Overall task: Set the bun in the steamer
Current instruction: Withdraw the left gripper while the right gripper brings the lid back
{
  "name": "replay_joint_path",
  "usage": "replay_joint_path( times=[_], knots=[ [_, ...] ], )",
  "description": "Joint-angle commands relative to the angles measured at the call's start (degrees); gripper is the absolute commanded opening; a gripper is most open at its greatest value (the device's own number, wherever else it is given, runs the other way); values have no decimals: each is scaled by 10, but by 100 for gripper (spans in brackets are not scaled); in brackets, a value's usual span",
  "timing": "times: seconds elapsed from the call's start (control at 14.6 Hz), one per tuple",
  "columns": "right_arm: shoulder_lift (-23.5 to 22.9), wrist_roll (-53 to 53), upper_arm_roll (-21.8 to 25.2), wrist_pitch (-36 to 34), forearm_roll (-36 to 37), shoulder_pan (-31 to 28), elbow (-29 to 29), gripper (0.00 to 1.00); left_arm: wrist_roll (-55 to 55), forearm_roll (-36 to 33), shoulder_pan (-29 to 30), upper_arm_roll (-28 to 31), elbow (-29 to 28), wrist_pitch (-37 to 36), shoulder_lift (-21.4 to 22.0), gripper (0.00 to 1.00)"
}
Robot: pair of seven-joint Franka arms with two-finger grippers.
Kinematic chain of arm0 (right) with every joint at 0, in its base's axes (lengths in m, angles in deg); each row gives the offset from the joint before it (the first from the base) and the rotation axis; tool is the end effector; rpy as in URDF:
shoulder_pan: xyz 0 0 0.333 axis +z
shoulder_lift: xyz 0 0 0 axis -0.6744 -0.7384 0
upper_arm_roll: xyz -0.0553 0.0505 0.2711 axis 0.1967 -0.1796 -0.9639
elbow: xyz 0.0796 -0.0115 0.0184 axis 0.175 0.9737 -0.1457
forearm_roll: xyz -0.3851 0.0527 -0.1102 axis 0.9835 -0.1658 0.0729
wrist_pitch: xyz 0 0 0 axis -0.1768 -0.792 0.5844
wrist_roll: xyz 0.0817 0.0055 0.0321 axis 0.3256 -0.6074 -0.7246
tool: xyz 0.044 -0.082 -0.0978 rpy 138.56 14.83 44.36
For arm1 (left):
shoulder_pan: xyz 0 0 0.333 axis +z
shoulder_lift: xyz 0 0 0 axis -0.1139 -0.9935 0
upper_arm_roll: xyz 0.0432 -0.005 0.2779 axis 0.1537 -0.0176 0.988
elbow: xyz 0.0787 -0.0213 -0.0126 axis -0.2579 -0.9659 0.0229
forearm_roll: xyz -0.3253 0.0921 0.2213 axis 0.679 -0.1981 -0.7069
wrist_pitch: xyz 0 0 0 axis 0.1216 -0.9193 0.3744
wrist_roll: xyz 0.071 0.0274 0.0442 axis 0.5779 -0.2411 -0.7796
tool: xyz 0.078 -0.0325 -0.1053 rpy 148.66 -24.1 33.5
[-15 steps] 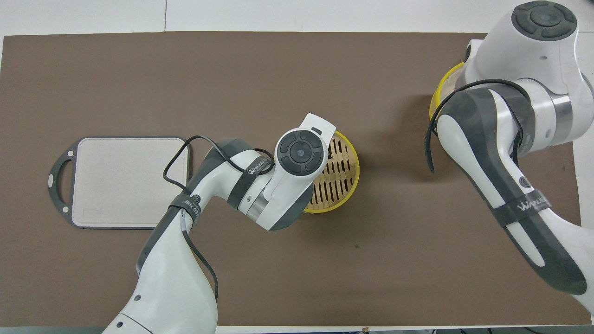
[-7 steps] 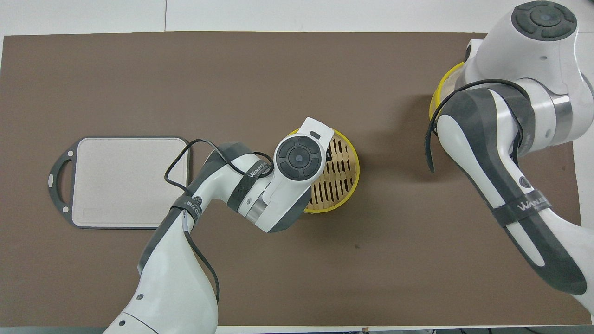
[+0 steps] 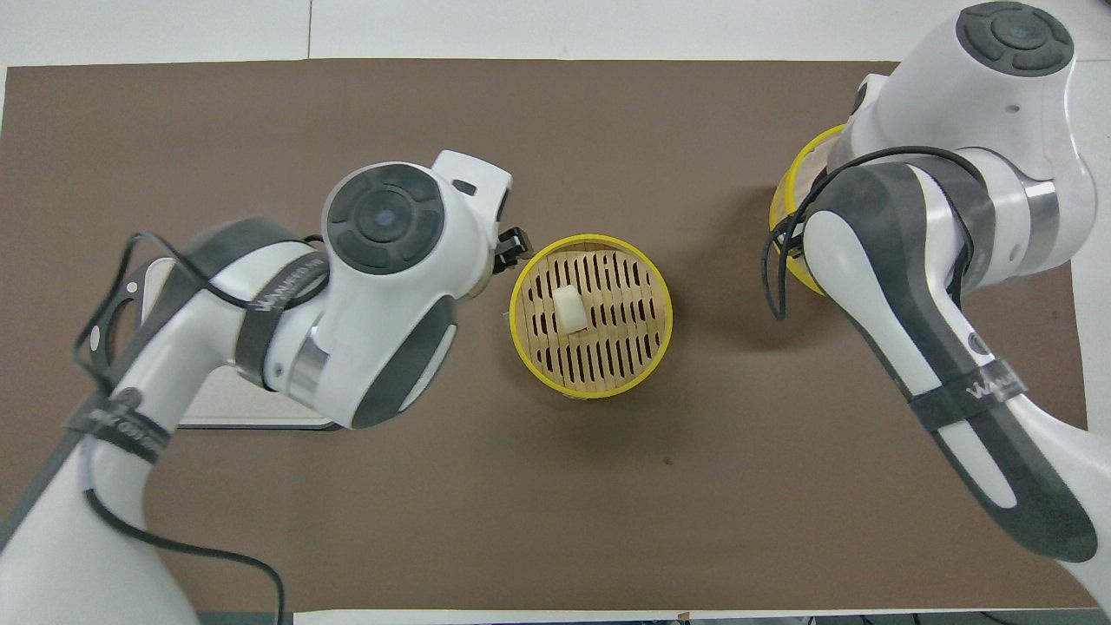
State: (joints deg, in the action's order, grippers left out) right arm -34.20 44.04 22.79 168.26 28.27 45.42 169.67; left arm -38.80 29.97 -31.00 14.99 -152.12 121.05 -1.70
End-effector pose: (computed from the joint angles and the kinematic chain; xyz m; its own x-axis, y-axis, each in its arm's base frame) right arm 0.6255 0.1376 0.3923 0.9130 0.3918 -0.1135 0.3867 -0.9199 -0.0649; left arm 0.5400 -0.3285 0.4173 0.9363 0.3446 0.0684 0.3418 -0.9385 0.0490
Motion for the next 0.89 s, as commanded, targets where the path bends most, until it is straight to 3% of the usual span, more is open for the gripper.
replay_joint_path(
  times=[0.0,0.21,0.34,0.48,0.82],
  knots=[
    [12,147,-2,43,-4,93,-5,0,82,-4,80,-5,-21,-66,60,100],
    [-22,320,0,128,2,197,-15,0,275,-3,202,-3,-21,-129,92,100],
    [-98,417,5,129,33,255,-96,0,353,-3,253,-3,-21,-140,101,100],
    [-113,433,1,123,60,264,-124,0,411,-4,288,-2,-21,-144,102,100],
    [-101,434,1,132,61,268,-77,0,465,-3,310,-1,-20,-144,102,100]
  ],
)
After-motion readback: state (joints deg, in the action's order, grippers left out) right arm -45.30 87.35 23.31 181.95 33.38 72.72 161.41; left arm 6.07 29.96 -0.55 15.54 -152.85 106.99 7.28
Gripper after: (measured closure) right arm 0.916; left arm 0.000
